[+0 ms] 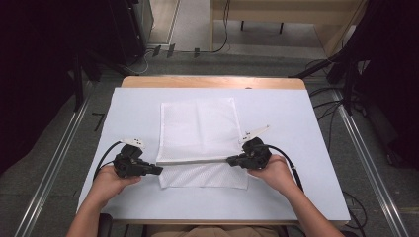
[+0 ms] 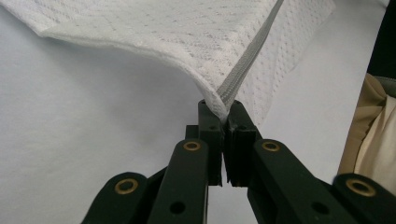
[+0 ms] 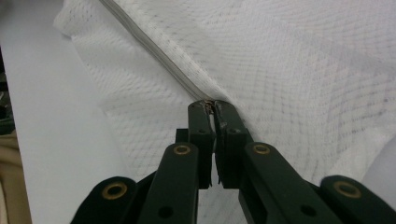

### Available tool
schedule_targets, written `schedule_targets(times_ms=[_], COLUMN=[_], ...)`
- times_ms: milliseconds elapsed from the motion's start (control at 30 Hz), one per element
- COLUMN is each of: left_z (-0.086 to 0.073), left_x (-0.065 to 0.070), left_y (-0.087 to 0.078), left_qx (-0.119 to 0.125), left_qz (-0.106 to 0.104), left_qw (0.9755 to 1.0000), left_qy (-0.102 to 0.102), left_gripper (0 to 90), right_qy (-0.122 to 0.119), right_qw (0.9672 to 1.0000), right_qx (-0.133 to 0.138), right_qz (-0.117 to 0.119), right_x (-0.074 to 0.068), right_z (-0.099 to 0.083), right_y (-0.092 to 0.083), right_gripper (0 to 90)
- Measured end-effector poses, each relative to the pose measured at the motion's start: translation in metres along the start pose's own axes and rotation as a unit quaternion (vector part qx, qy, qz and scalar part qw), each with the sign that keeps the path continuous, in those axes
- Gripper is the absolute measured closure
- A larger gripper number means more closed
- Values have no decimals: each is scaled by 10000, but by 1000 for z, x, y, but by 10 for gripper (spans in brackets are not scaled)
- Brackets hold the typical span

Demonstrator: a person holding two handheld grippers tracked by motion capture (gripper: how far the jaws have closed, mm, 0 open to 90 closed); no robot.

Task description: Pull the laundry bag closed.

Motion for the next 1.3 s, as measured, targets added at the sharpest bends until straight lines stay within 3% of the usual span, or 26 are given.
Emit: schedule_targets(times_ms=[333, 533, 667, 700, 1100, 1167, 1300], left_z=[-2, -4, -5, -5, -6, -6, -6], left_x=[-1, -4, -6, -5, -4, -4, -5], left_y=[-1, 0, -2, -2, 0, 0, 1], left_qx=[-21, -98, -64, -77, -149, -125, -159], left_qz=[-48, -62, -50, -54, -141, -101, -93], left_qw=[10000, 9999, 9998, 9998, 9996, 9998, 9996], left_qy=[-76, -103, -167, -156, -201, -121, -200], left_gripper=[880, 882, 883, 883, 882, 878, 839], right_qy=[83, 119, 271, 211, 239, 288, 254], right_qw=[10000, 9997, 9994, 9996, 9996, 9995, 9995], right_qx=[-19, -213, -181, -121, -104, -122, -169], right_qz=[-42, -68, -133, -110, -72, -69, -78], right_x=[10, 9, 16, 17, 17, 17, 13], right_z=[-10, -19, -20, -20, -23, -23, -24], right_y=[-8, -6, -10, -11, -15, -15, -12], right_gripper=[881, 881, 882, 882, 880, 879, 873])
Point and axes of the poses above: each handheld gripper's, and its own axes: y roughly forward along the jaws, z roughly out of its top, x roughly to its right, the point moved 10 cm from there along y, roughly forward along the jaws, and after that the axes turned 6 degrees about -z, right-handed, at the moved point
